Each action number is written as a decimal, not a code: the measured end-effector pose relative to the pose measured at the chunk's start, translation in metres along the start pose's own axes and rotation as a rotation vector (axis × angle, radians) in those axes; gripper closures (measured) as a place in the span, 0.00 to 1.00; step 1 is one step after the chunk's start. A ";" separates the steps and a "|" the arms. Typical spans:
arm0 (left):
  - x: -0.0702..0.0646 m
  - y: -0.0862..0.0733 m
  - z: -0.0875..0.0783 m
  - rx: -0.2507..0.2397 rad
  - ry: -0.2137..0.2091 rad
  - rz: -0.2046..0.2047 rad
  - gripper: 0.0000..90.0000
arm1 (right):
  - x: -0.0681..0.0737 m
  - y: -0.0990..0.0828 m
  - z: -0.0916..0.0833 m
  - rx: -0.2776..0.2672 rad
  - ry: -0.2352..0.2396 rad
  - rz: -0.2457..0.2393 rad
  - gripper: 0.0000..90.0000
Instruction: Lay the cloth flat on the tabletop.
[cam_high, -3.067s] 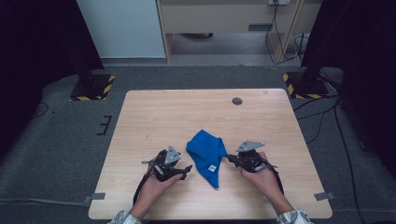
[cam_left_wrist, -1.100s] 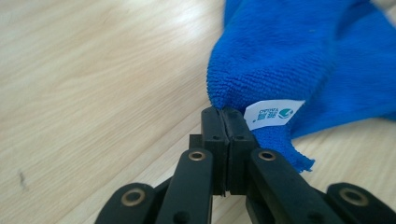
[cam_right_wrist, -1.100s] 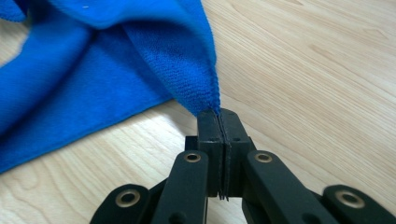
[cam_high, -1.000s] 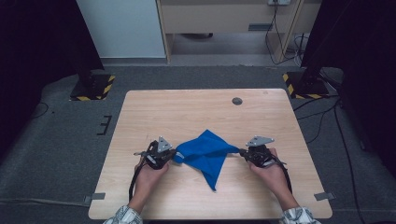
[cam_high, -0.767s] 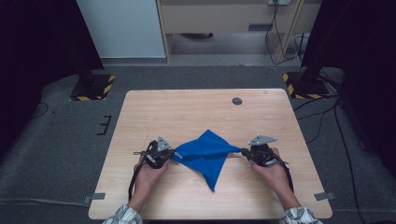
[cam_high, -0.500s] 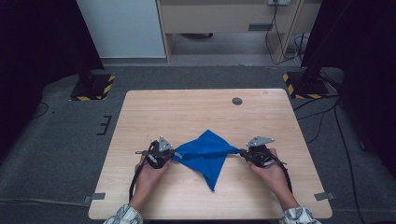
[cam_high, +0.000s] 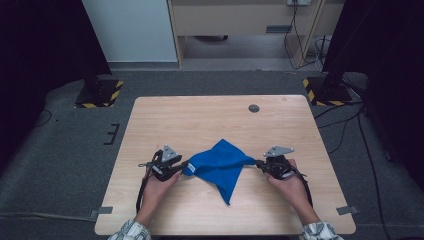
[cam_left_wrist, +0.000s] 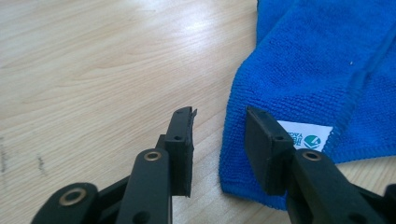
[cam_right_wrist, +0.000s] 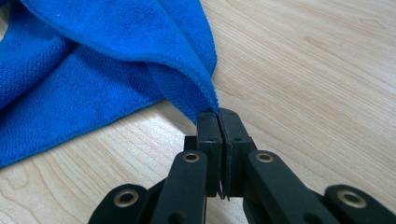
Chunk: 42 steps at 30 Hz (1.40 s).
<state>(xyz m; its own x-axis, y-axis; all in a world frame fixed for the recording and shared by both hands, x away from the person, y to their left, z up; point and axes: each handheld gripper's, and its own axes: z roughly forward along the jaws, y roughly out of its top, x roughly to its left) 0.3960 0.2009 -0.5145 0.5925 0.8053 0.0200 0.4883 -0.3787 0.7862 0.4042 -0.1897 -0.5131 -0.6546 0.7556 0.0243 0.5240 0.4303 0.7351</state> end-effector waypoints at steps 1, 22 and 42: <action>0.000 0.000 -0.001 -0.003 0.002 -0.002 0.70 | 0.000 0.000 0.000 0.000 -0.001 0.000 0.98; -0.025 -0.012 -0.027 -0.032 -0.028 0.023 0.45 | 0.000 -0.001 0.002 0.003 0.002 0.004 0.97; -0.037 -0.018 -0.008 0.073 -0.014 0.094 0.42 | -0.001 -0.001 0.001 0.000 0.001 0.015 0.96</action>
<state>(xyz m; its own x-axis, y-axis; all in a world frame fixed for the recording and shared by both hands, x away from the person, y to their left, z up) 0.3598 0.1817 -0.5246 0.6468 0.7582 0.0824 0.4748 -0.4849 0.7345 0.4053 -0.1906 -0.5146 -0.6472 0.7614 0.0359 0.5337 0.4190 0.7346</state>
